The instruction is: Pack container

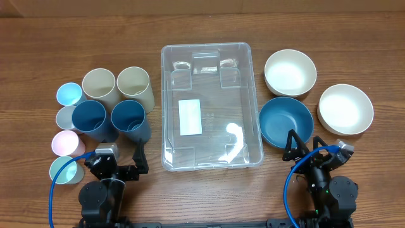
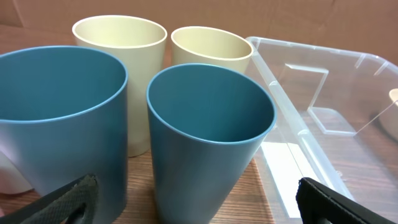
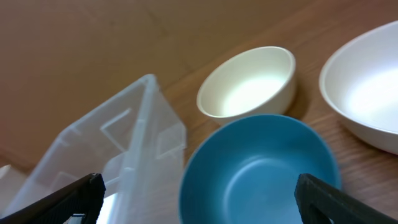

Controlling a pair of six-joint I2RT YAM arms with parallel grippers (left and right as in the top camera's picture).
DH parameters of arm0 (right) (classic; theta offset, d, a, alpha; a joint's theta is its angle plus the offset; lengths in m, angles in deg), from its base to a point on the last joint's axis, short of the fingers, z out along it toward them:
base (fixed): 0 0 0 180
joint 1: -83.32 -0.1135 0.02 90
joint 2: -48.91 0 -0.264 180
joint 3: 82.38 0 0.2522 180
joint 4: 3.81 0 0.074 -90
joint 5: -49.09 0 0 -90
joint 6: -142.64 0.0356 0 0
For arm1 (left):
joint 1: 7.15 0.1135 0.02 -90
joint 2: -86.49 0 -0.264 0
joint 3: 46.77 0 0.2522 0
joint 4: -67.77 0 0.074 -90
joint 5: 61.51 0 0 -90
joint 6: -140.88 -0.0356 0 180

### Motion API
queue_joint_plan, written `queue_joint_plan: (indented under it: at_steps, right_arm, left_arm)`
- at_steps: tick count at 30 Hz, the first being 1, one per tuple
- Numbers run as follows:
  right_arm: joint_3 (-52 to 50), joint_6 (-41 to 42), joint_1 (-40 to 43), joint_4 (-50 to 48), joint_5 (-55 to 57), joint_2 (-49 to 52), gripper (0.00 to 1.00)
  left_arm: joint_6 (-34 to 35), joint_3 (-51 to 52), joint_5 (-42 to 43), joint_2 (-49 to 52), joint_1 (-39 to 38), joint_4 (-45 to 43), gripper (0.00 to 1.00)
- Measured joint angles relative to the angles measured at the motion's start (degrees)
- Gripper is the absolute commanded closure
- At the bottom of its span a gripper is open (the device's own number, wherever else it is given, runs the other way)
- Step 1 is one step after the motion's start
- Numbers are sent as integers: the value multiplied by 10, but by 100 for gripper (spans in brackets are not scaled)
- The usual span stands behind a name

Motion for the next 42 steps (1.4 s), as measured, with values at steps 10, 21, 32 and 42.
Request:
queue_joint_plan:
  at_steps: [10, 21, 32, 42]
  right_arm:
    - [235, -22, 0, 81, -2, 162, 0]
    - [564, -107, 22, 238, 17, 492, 0]
    - [737, -124, 269, 389, -109, 744, 0]
    - [737, -125, 375, 413, -151, 871, 0]
  left_arm:
    - [30, -64, -3, 0, 0, 33, 0]
    - [32, -146, -5, -1, 0, 73, 0]
    - [24, -313, -73, 47, 0, 149, 0]
    - [-34, -516, -128, 314, 0, 251, 0]
